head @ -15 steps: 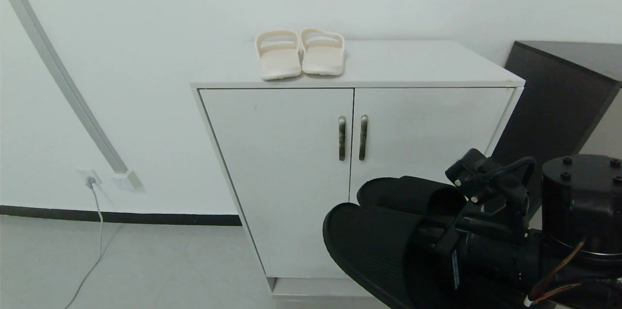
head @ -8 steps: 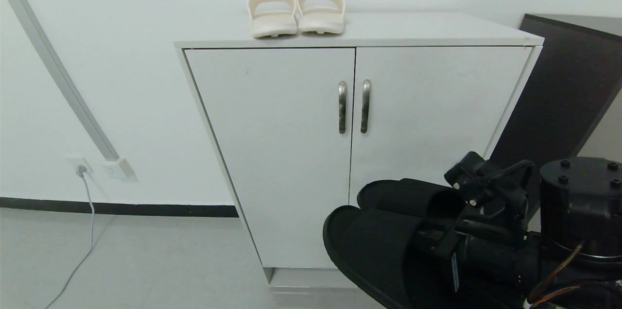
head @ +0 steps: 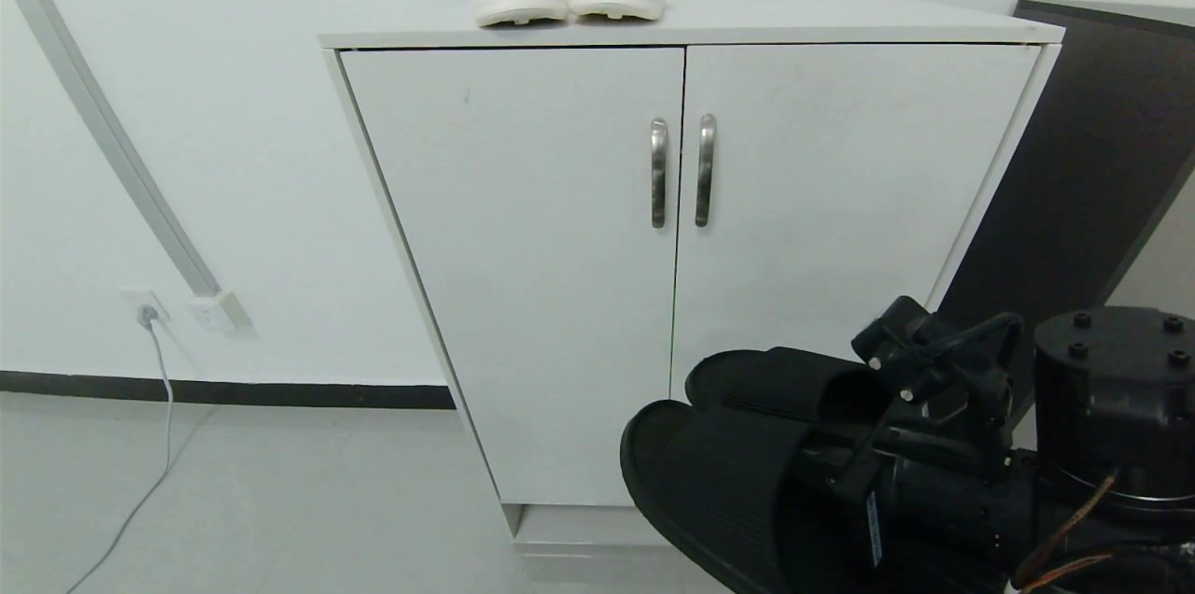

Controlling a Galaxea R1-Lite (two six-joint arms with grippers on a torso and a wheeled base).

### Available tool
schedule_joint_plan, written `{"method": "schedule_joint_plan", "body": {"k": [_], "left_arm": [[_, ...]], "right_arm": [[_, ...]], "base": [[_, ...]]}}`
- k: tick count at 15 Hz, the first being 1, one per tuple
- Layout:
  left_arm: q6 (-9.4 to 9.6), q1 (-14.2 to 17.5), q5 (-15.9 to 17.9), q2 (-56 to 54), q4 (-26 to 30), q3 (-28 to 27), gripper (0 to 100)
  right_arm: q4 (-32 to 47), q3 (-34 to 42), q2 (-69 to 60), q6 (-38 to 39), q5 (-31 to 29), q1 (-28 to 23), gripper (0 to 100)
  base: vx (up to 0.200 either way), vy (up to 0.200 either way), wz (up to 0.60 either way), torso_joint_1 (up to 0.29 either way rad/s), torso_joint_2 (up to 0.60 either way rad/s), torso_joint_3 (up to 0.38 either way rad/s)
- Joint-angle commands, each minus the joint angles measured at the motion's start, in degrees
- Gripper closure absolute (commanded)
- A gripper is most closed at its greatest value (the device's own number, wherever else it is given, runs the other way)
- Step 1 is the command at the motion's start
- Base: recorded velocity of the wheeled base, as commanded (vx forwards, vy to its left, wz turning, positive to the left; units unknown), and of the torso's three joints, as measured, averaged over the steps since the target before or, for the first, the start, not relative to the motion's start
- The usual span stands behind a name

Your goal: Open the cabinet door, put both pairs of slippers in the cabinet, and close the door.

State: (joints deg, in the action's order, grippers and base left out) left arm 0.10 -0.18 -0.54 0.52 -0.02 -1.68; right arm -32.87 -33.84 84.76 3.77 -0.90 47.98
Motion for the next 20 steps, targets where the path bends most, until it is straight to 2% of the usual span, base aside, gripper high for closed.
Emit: {"method": "schedule_joint_plan", "body": {"k": [1, 2, 3, 5, 7, 8, 9, 10, 11, 12, 13, 14, 15, 16, 18, 19, 20], "left_arm": [[-2.38, 0.01, -0.08, 5.28, -0.24, -8.78, 0], [-3.79, -0.26, 0.18, 9.67, -0.15, -12.2, 0], [-3.79, -1.05, 1.24, 14.42, -0.59, -12.64, 0], [-4.05, -3.07, 6.25, 22.15, -2.44, -12.38, 0], [-3.88, -4.48, 13.37, 28.3, -5.51, -12.91, 0], [-3.88, -4.48, 15.74, 31.38, -7.62, -13.7, 0], [-3.88, -4.48, 16.71, 33.49, -8.85, -14.31, 0], [-4.23, -4.56, 17.85, 41.05, -13.16, -16.34, 0], [-4.23, -4.56, 17.85, 44.3, -15.8, -16.95, 0], [-4.23, -5.79, 17.85, 49.31, -21.77, -17.3, 0], [-4.32, -8.61, 17.41, 52.56, -26.25, -17.48, 0], [-4.67, -11.07, 16.8, 54.93, -28.63, -18.27, 0], [-4.84, -11.42, 16.71, 55.29, -28.8, -18.44, 0], [-5.2, -17.48, 13.72, 60.3, -29.33, -22.05, 0], [-5.28, -23.81, 10.12, 65.48, -30.21, -26.35, 0], [-5.28, -26.01, 8.71, 67.06, -30.83, -27.85, 0], [-5.37, -31.63, 4.67, 71.11, -32.76, -31.89, 0]], "right_arm": [[-0.01, 0.0, 0.23, 0.01, 0.02, 0.01, 100], [-0.01, 0.0, 0.32, 0.01, 0.02, 0.01, 100], [-0.01, 0.0, 0.32, 0.01, 0.02, 0.01, 100], [-0.01, 0.62, 0.58, -0.08, 0.02, 0.09, 100], [-1.06, 0.97, 0.93, -0.08, 0.02, 0.27, 100], [-1.85, 1.06, 1.55, -0.08, -0.06, 0.27, 100], [-2.11, 1.06, 1.81, -0.08, -0.06, 0.27, 100], [-2.73, 1.5, 2.34, -0.08, -0.06, 0.27, 100], [-2.99, 1.59, 2.43, -0.08, -0.06, 0.27, 100], [-3.26, 1.76, 2.43, -0.08, -0.06, 0.27, 100], [-3.35, 1.76, 2.43, -0.08, -0.15, 0.27, 100], [-3.35, 1.76, 2.43, -0.08, -0.15, 0.27, 100], [-3.35, 1.76, 2.43, -0.08, -0.15, 0.27, 100], [-3.35, 1.85, 2.34, -0.08, -0.15, 0.27, 100], [-3.35, 1.85, 2.34, -0.08, -0.24, 0.27, 100], [-3.35, 1.94, 2.34, -0.08, -0.24, 0.27, 100], [-3.35, 1.94, 2.43, -0.08, -0.24, 0.18, 100]], "base": [[0.0, 0.0, 0.0, 0.0, 0.0, 0.0], [0.0, 0.0, 0.0, 0.0, 0.0, 0.0], [0.0, 0.0, 0.0, 0.0, 0.0, 0.0], [0.0, 0.0, 0.0, 0.0, 0.0, 0.0], [0.0, 0.0, 0.0, 0.0, 0.0, 0.0], [0.0, 0.0, 0.0, 0.0, 0.0, 0.0], [0.0, 0.0, 0.0, 0.0, 0.0, 0.0], [0.0, 0.0, 0.0, 0.0, 0.0, 0.0], [0.0, 0.0, 0.0, 0.0, 0.0, 0.0], [0.0, 0.0, 0.0, 0.0, 0.0, 0.0], [0.0, 0.0, 0.0, 0.0, 0.0, 0.0], [0.0, 0.0, 0.0, 0.0, 0.0, 0.0], [0.0, 0.0, 0.0, 0.0, 0.0, 0.0], [0.0, 0.0, 0.0, 0.0, 0.0, 0.0], [0.0, 0.0, 0.0, 0.0, 0.0, 0.0], [0.0, 0.0, 0.0, 0.0, 0.0, 0.0], [0.0, 0.0, 0.0, 0.0, 0.0, 0.0]]}}
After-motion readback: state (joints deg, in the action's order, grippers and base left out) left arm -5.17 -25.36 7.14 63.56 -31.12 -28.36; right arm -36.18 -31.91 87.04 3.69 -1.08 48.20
